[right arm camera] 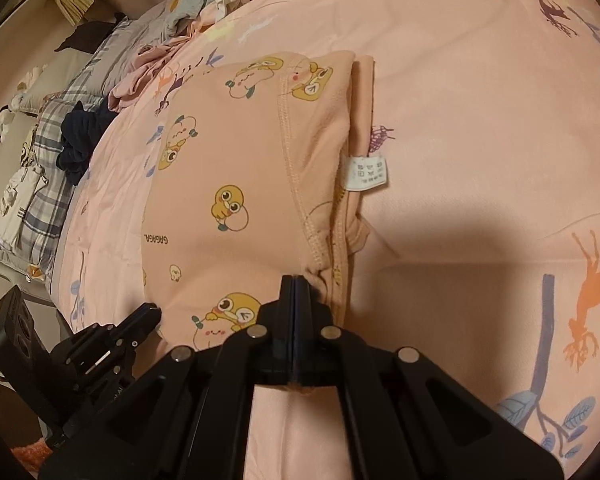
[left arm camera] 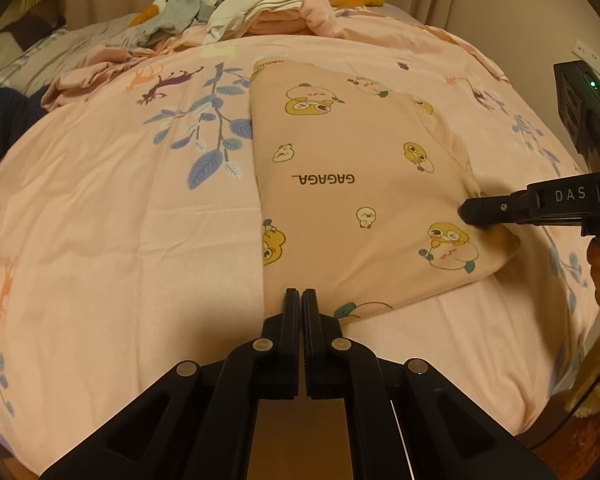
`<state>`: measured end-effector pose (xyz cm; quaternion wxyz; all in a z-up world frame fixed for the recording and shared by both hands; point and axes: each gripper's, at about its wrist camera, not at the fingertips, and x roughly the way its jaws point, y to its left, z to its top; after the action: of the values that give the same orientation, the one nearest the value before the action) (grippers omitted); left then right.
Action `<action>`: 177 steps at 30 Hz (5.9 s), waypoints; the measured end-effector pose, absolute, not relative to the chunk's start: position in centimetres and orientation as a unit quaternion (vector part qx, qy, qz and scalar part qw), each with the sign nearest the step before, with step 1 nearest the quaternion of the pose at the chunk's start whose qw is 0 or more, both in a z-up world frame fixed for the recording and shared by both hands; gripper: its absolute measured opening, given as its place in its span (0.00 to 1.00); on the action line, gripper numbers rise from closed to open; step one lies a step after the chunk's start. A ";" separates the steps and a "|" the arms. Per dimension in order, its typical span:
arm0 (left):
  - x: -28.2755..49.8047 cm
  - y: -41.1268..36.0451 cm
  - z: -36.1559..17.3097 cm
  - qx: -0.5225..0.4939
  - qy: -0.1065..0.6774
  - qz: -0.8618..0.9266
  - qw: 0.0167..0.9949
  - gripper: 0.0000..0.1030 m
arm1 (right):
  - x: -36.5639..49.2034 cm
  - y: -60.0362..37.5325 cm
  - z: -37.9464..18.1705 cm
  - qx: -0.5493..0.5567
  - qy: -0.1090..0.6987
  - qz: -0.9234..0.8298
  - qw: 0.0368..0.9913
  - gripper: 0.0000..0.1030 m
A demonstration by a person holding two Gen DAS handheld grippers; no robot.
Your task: Fold small clothes
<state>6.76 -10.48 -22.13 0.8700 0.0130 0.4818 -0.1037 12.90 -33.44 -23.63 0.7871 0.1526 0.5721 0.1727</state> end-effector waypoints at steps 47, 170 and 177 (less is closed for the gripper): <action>14.8 -6.5 -20.9 -0.139 0.502 -0.157 0.839 0.02 | 12.9 -33.5 -21.6 0.160 0.516 0.202 0.817 0.00; 10.9 0.8 -3.0 -0.085 0.378 -0.188 0.902 0.24 | 9.5 -21.2 -3.0 0.172 0.338 0.324 0.867 0.18; 11.6 2.3 -3.2 -0.091 0.386 -0.180 0.900 0.24 | 10.7 -19.0 -3.1 0.160 0.351 0.323 0.864 0.18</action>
<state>11.61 2.34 -3.24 0.8999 -0.0912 0.3864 -0.1802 10.67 -19.00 -3.12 0.8641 0.1602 0.3509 0.3234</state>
